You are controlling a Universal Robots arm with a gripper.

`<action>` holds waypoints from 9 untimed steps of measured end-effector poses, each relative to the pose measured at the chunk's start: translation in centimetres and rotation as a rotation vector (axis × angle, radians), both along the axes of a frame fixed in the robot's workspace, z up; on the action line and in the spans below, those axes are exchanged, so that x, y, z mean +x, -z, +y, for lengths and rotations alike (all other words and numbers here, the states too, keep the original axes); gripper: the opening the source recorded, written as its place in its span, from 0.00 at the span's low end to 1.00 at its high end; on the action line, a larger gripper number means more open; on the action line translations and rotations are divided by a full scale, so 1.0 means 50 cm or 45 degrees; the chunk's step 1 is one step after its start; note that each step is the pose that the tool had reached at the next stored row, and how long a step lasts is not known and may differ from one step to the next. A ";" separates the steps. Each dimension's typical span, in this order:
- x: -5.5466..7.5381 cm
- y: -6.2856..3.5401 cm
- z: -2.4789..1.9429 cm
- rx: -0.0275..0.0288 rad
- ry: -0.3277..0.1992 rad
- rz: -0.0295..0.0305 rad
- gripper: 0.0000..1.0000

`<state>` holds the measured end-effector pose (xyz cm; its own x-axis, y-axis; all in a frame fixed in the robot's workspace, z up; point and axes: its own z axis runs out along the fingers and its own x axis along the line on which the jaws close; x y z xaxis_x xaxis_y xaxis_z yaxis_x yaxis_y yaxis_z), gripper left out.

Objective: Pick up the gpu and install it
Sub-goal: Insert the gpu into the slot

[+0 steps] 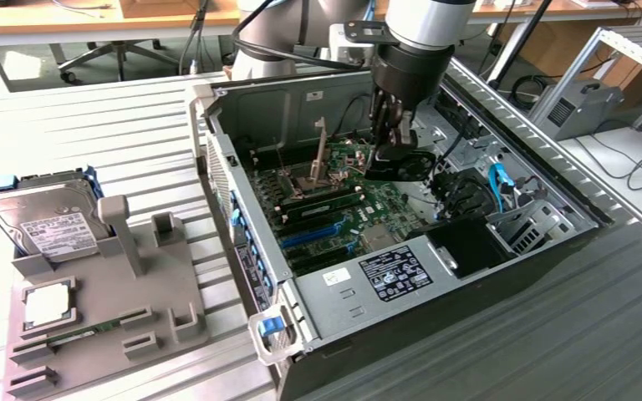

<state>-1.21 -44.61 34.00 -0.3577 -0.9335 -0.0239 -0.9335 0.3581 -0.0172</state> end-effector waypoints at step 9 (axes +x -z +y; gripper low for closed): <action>0.000 0.000 0.0000 0.0000 -0.014 0.0000 0.29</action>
<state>-1.21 -44.61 34.00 -0.3478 -0.9373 -0.0239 -0.9373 0.3482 -0.0172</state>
